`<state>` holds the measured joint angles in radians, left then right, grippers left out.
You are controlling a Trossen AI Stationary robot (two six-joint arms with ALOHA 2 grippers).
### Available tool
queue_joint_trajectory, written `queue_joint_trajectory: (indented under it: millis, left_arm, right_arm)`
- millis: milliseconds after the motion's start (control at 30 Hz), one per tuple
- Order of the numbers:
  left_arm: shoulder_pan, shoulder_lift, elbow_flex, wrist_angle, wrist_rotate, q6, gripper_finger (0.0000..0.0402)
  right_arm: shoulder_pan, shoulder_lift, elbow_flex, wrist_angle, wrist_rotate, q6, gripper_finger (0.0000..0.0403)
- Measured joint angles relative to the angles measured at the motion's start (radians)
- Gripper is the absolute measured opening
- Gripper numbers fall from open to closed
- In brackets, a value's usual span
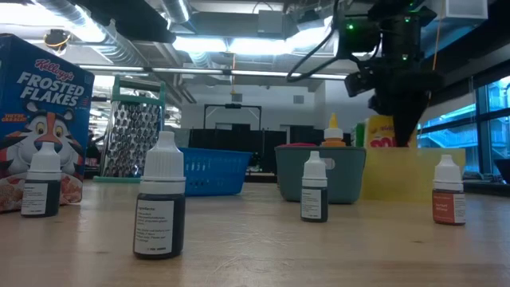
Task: Pick & Place Kitchen Items
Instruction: Put the yellow cereal box into the yellow bin
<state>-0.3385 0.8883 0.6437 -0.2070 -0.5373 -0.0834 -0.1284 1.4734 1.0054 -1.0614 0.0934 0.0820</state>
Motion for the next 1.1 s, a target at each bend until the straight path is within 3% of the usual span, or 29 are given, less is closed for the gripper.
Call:
queue_joint_trajectory:
  millis: [500,1100]
  left_arm:
    - [0.0,0.0,0.0,-0.006,0.0,0.0,0.0279]
    - [0.0,0.0,0.0,-0.026,0.015,-0.007,0.0279]
  right_arm:
    - [0.0,0.0,0.005,-0.013,0.0,0.012,0.0202]
    - [0.0,0.0,0.202,-0.145,-0.014,0.035,0.0202]
